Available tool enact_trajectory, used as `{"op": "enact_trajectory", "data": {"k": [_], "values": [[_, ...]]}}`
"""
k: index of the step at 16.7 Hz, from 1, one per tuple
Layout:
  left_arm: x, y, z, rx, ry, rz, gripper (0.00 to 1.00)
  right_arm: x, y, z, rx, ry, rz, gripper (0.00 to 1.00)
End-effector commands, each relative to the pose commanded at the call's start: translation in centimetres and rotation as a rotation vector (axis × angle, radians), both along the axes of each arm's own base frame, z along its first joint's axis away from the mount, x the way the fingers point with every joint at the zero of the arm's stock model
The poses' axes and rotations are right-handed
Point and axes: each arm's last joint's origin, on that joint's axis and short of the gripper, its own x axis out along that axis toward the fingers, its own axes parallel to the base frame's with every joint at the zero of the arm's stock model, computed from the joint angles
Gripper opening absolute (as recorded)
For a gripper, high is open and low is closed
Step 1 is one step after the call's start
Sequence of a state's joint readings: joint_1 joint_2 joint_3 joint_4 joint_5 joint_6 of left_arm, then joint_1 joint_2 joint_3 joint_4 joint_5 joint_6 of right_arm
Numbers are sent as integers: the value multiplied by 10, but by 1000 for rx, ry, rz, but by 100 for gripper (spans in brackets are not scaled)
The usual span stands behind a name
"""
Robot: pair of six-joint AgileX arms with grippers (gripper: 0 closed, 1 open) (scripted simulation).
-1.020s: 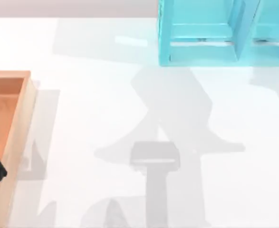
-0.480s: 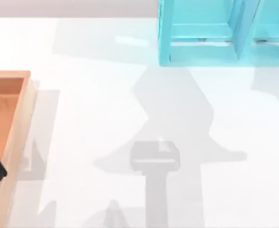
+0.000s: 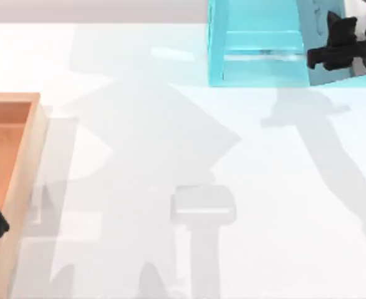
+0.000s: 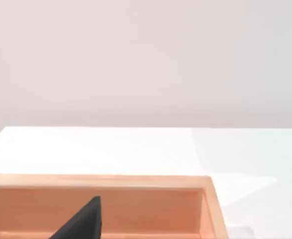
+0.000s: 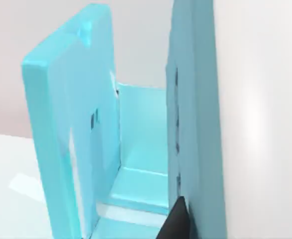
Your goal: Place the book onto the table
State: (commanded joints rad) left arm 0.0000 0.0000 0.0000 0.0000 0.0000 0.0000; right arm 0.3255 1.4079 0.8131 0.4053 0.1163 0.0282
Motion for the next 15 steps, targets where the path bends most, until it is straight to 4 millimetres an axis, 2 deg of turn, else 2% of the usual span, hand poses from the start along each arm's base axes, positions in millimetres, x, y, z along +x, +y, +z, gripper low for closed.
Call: {"op": "enact_trajectory", "data": {"k": [4,8,11,15], "values": [[0,0,0,0,0,0,100,-12,97,-35,-412,-27,175,0],[0,0,0,0,0,0,100,-50,182,-73,-847,-123,324,0],[0,0,0,0,0,0,100,-80,226,-95,-1128,-211,376,0],[0,0,0,0,0,0,100,-105,258,-113,-1367,-283,374,0]]}}
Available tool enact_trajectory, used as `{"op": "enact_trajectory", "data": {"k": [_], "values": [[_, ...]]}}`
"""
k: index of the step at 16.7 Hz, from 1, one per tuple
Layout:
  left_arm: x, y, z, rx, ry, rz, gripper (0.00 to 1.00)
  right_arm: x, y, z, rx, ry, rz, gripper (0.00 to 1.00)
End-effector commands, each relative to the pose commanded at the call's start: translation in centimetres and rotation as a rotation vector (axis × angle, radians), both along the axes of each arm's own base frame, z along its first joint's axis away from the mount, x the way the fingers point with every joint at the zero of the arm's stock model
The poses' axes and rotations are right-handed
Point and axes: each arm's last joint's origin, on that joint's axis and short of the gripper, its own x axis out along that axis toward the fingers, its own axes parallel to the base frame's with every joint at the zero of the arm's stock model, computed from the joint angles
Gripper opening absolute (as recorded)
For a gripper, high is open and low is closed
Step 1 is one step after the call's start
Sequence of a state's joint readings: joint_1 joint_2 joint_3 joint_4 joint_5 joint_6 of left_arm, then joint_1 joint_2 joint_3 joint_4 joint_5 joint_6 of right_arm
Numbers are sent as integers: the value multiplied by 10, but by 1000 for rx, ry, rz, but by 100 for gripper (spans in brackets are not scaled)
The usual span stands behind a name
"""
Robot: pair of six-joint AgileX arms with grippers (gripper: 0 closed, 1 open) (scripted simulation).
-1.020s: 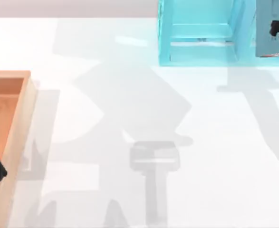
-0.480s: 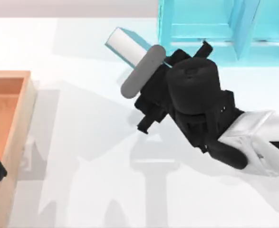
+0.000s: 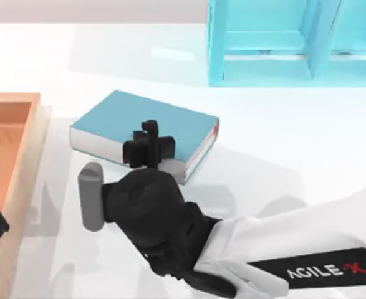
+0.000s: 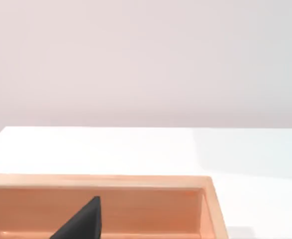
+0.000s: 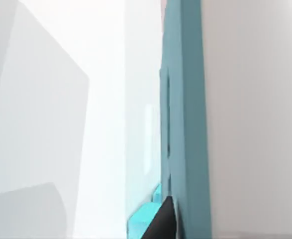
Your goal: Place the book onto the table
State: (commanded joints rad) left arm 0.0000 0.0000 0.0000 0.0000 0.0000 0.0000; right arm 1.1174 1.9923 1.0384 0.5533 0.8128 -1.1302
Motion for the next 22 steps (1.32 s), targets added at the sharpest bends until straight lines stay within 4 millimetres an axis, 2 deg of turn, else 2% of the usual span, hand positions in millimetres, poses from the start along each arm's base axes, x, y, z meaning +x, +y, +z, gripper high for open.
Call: {"op": "enact_trajectory", "data": {"k": [3,7,13,22], "values": [[0,0,0,0,0,0,100,-4,6,-4,-52,-27,-3,0],[0,0,0,0,0,0,100,-4,3,-6,-55,-20,-6,0],[0,0,0,0,0,0,100,-9,5,-3,-52,-27,-3,0],[0,0,0,0,0,0,100,-8,5,-30,-59,-22,-5,0]]}}
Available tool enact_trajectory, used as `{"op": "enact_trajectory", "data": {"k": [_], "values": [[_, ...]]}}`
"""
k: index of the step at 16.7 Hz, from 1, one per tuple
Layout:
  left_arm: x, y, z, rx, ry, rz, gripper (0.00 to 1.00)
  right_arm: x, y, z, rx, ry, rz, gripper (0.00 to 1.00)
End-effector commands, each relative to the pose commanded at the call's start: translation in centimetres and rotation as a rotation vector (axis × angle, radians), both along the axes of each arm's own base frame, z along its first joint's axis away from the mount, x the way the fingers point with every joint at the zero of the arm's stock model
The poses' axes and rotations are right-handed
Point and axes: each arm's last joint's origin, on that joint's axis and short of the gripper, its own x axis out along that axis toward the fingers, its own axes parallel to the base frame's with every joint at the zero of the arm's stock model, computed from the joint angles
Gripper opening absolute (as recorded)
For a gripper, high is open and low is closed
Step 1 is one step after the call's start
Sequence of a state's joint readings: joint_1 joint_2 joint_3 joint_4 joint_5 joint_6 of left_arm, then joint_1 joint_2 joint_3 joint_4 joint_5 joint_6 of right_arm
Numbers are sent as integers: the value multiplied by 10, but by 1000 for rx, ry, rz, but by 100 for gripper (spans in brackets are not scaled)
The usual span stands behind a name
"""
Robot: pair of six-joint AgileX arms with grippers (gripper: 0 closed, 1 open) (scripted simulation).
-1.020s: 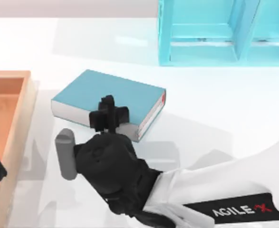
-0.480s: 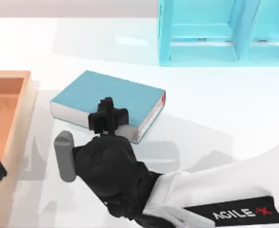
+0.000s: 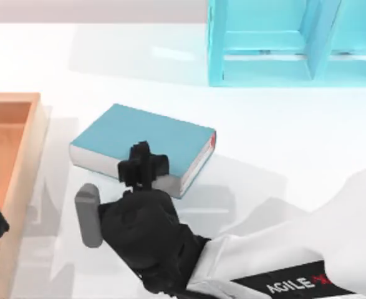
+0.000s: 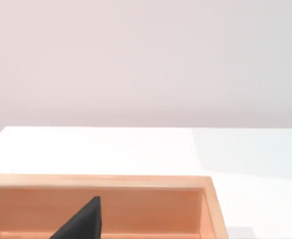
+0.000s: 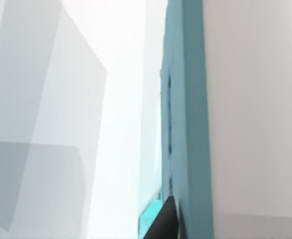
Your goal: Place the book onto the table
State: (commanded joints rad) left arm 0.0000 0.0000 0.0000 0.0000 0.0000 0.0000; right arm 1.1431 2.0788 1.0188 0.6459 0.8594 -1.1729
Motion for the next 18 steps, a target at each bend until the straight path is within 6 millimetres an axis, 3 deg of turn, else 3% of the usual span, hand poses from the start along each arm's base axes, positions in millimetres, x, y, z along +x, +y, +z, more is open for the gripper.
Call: {"op": "enact_trajectory", "data": {"k": [5,18], "values": [[0,0,0,0,0,0,100,0,0,-6,4,0,-1,0],[0,0,0,0,0,0,100,0,0,-6,4,0,-1,98]]}}
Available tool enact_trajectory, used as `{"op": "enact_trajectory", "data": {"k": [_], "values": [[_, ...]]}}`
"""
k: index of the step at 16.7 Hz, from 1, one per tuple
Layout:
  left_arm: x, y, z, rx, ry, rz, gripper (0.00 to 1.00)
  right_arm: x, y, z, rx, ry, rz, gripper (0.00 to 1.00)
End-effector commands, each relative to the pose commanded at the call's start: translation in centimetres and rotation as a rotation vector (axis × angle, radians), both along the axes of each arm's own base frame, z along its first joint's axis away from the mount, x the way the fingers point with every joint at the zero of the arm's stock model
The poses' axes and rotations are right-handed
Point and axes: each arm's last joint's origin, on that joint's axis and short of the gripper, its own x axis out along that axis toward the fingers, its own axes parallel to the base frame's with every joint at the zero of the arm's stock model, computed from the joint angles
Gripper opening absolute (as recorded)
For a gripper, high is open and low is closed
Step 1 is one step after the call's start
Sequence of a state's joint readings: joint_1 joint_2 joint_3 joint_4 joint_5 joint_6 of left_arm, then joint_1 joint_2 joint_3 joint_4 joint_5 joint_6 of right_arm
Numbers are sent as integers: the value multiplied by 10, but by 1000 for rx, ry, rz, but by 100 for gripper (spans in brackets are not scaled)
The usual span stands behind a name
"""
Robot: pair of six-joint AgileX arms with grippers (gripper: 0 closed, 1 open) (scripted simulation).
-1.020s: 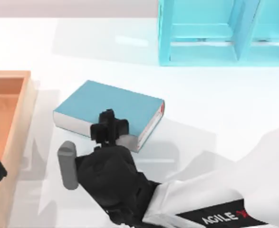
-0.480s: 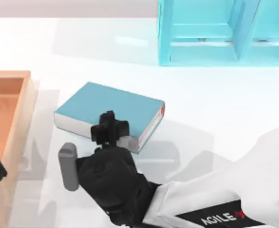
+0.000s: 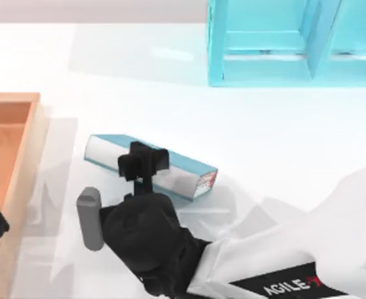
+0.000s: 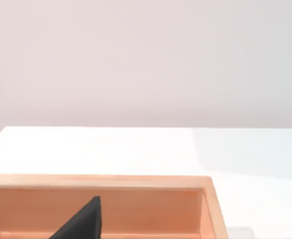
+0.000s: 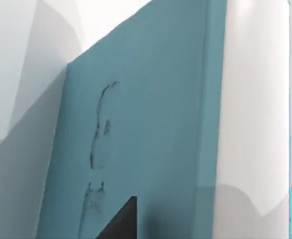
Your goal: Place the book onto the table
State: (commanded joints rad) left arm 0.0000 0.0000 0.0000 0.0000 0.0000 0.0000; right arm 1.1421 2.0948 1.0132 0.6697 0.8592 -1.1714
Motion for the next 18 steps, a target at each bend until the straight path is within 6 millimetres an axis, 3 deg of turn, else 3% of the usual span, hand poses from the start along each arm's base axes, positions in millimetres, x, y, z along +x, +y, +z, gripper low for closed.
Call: {"op": "enact_trajectory", "data": {"k": [11,14,18], "values": [[0,0,0,0,0,0,100,-6,1,-1,-4,6,0,100],[0,0,0,0,0,0,100,-40,6,-4,-29,29,3,100],[0,0,0,0,0,0,100,-104,7,-3,-41,35,0,100]]}}
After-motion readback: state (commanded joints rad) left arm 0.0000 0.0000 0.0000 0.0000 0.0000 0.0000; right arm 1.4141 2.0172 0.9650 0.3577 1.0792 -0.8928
